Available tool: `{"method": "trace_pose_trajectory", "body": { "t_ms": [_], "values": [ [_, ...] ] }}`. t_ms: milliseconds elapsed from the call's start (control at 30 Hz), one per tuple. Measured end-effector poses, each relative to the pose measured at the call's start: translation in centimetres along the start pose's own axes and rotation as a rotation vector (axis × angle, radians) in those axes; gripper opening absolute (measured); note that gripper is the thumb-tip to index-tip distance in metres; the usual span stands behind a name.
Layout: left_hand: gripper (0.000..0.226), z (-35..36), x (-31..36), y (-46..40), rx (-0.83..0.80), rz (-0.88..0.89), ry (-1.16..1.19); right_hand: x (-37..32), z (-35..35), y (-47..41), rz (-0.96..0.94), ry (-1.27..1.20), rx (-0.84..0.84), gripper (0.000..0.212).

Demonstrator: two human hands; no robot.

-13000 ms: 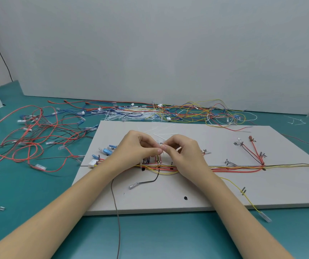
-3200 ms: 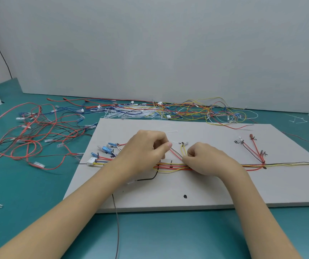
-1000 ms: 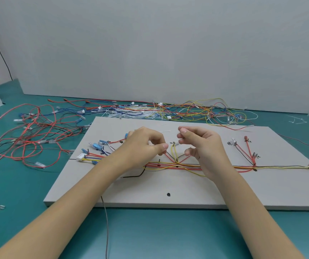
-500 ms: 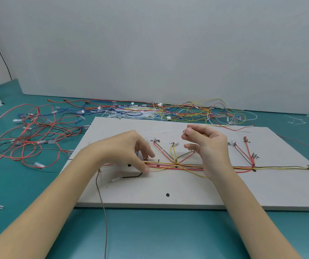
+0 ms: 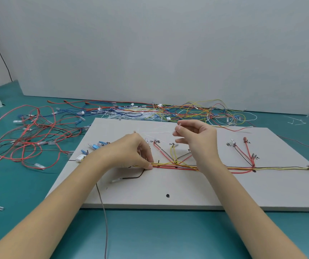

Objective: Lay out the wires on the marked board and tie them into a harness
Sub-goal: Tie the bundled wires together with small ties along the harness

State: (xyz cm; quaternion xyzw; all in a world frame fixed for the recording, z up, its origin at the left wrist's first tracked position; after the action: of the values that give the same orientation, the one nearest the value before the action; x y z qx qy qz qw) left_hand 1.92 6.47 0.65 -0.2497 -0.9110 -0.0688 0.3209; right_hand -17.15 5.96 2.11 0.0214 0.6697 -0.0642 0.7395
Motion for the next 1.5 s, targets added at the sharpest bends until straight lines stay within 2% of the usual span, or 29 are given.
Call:
{"method": "trace_pose_trajectory", "body": {
  "t_ms": [200, 467, 800, 933, 1133, 1333, 1500],
  "values": [
    [0.011, 0.1, 0.3, 0.0, 0.033, 0.016, -0.041, 0.5, 0.7, -0.5, -0.026, 0.106, -0.024, 0.013],
    [0.011, 0.4, 1.0, 0.1, 0.037, 0.053, -0.187, 1.3, -1.3, -0.7, 0.102, -0.031, 0.037, 0.013],
    [0.016, 1.4, 2.4, 0.3, 0.112, 0.159, -0.394, 0.0, -3.0, -1.1, 0.102, -0.122, 0.061, 0.01],
    [0.011, 1.7, 2.9, 0.3, 0.121, 0.166, -0.398, -0.3, -4.2, -1.3, 0.147, -0.181, 0.084, 0.009],
    [0.009, 1.6, 3.1, 0.5, 0.028, 0.129, -0.312, -0.4, -4.6, -1.4, 0.16, -0.201, 0.077, 0.008],
    [0.013, -1.1, 3.7, 2.6, -0.284, 0.024, 0.167, -0.5, -4.8, -1.5, 0.193, -0.23, 0.051, 0.007],
    [0.042, -1.5, 1.8, 3.0, -0.344, -0.193, 0.016, 0.1, -3.6, -1.1, 0.184, -0.222, 0.029, 0.008]
  ]
}}
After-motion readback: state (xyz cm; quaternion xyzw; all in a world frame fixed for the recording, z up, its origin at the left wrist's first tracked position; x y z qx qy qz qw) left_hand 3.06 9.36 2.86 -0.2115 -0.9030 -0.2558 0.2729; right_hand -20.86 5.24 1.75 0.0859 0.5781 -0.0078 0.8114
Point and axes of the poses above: each hand's wrist, its own y-axis away from the middle knuckle, its own z-axis out of the palm, x = y × z, the point moved 3 cm from there along -y, towards the middle knuckle, and after that the axes turned 10 degrees about z, right-handed, at the moved point
